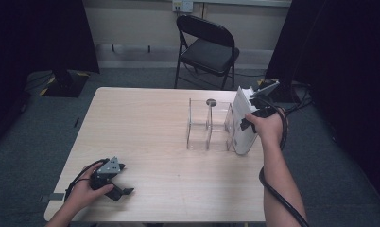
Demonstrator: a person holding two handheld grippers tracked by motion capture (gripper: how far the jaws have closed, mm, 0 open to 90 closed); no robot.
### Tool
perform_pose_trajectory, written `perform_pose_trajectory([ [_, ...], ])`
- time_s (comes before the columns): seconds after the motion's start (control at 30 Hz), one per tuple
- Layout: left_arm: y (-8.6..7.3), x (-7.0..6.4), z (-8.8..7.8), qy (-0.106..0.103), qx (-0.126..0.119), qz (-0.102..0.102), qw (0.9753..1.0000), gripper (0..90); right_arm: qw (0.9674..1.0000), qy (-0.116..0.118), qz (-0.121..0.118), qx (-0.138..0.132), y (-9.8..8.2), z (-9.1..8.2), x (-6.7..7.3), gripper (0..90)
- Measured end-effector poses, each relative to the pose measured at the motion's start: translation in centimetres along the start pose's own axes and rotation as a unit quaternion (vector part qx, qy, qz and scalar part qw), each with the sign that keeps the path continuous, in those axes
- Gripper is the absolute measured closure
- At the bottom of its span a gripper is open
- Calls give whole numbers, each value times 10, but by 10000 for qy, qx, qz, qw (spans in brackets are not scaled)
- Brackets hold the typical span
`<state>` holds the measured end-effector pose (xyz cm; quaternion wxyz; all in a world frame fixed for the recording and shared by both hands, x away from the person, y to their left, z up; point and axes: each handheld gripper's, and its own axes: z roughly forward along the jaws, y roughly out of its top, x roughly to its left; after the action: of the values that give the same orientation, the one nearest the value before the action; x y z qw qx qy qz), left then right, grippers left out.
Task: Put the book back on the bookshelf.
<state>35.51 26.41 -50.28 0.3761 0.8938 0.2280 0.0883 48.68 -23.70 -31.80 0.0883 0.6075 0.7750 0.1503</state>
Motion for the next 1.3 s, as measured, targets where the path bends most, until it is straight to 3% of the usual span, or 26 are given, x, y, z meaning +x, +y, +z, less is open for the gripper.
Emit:
perform_pose_trajectory([
  [0.87,0,0,0,1,0,2,10000,0,9995,283,-12,-154,-19,-2,-6,324],
  [1.3,0,0,0,4,1,0,10000,0,9992,370,-129,-66,-31,2,-8,323],
])
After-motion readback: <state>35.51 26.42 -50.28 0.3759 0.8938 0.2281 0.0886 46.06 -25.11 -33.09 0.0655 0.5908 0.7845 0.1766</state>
